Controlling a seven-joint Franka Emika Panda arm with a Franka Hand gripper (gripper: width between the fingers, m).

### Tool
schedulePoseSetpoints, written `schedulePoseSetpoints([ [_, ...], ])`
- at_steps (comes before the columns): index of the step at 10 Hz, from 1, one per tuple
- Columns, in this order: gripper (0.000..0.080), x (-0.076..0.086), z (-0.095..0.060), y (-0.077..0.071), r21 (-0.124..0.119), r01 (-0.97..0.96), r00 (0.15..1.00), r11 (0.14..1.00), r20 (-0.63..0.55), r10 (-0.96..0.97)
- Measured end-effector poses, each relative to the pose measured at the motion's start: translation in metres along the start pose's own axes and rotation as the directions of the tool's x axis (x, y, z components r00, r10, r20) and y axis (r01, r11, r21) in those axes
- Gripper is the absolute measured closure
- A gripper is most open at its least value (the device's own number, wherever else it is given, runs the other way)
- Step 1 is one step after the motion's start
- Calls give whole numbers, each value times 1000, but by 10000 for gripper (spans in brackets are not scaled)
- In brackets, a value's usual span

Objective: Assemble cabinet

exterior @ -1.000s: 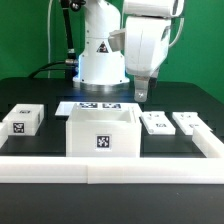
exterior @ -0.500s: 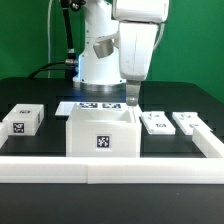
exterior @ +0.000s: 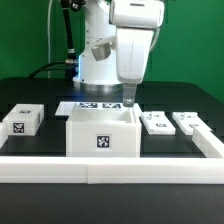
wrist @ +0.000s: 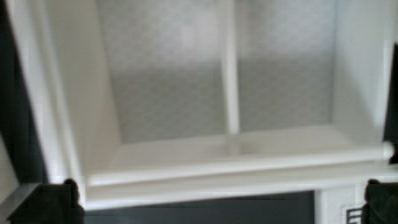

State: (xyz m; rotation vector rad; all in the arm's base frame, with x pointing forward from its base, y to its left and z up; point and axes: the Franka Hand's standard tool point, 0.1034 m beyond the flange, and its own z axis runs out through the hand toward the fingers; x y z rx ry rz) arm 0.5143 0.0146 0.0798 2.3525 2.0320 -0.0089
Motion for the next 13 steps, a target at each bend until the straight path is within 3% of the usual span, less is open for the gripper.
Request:
schedulePoseSetpoints([
  [3,1,-6,7,-31,-12,0,1000,1000,-10,0],
  [7,1,-12,22,-56,5,-6,1000,1000,-13,6],
  [13,1,-13,54,-69,39,-13,1000,999,-21,14],
])
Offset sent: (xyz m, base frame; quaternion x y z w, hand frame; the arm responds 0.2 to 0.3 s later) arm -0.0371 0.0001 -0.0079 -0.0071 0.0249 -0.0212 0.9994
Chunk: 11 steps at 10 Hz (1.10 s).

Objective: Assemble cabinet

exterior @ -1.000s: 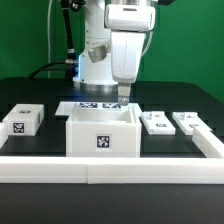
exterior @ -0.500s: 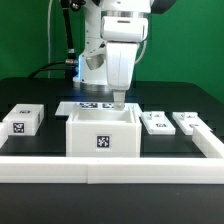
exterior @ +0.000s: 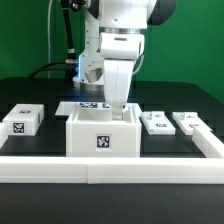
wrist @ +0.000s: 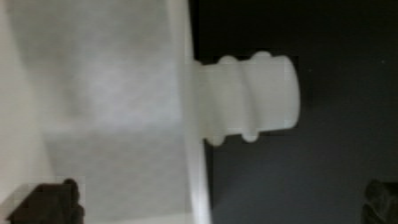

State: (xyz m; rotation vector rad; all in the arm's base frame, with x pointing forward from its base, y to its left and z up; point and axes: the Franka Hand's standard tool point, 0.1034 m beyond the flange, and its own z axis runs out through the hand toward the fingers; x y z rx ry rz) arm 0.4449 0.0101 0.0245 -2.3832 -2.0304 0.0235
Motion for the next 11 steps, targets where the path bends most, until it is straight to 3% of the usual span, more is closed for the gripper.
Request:
schedulePoseSetpoints([
  [1,1,0,1,0,2,-4,1000,1000,0,4],
  [2,122,0,0,0,1,-6,1000,1000,0,6],
  [3,122,0,1,0,1,-6,1000,1000,0,6],
  [4,259,0,1,0,1,-6,1000,1000,0,6],
  [5,259,0,1,0,1,-6,1000,1000,0,6],
  [6,459,0,1,0,1,-6,1000,1000,0,6],
  [7,594,0,1,0,1,-6,1000,1000,0,6],
  [8,594,0,1,0,1,-6,1000,1000,0,6],
  [9,747,0,1,0,1,-7,1000,1000,0,7],
  [11,764,0,0,1,-1,-6,1000,1000,-1,6],
])
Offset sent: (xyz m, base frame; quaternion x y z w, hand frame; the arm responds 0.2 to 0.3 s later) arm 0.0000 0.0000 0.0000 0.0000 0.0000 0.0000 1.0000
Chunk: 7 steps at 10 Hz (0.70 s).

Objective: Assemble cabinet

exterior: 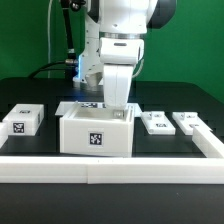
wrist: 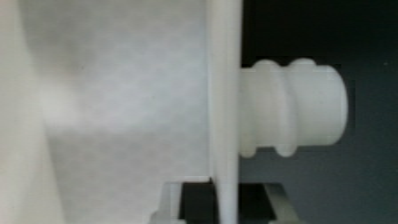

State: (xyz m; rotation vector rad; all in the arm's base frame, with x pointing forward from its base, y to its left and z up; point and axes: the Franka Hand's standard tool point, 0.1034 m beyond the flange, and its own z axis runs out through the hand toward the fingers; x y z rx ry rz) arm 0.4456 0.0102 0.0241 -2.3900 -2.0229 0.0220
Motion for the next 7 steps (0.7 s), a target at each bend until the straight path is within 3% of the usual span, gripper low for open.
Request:
schedulePoseSetpoints([
  [4,764,0,-1,1,-1,15,1000,1000,1,-15],
  [7,764,12,-3,22,-22,105,994,994,6,-105],
])
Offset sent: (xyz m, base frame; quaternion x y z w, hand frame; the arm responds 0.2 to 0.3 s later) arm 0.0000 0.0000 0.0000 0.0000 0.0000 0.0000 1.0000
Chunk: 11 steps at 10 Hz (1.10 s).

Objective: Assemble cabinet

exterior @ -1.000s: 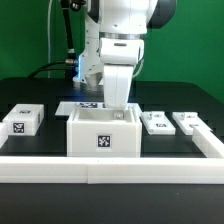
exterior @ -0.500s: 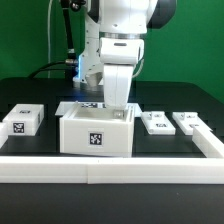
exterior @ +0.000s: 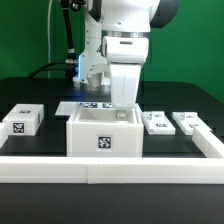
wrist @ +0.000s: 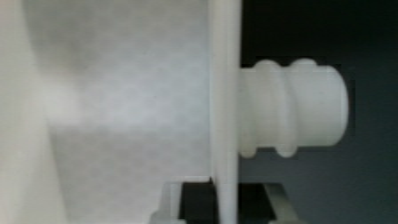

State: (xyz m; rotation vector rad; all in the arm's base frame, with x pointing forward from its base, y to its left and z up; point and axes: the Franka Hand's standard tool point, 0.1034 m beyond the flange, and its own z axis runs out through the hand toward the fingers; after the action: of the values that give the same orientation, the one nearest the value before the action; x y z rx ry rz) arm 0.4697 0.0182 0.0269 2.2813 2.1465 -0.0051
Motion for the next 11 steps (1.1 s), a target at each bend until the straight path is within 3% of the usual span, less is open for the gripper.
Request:
schedulePoseSetpoints([
  [2,764,15,2,14,8,55,998,998,12,-55],
  [7,764,16,2,15,6,49,999,999,11,-49],
  [11,764,61,1,32,-12,76,997,997,-1,-76],
])
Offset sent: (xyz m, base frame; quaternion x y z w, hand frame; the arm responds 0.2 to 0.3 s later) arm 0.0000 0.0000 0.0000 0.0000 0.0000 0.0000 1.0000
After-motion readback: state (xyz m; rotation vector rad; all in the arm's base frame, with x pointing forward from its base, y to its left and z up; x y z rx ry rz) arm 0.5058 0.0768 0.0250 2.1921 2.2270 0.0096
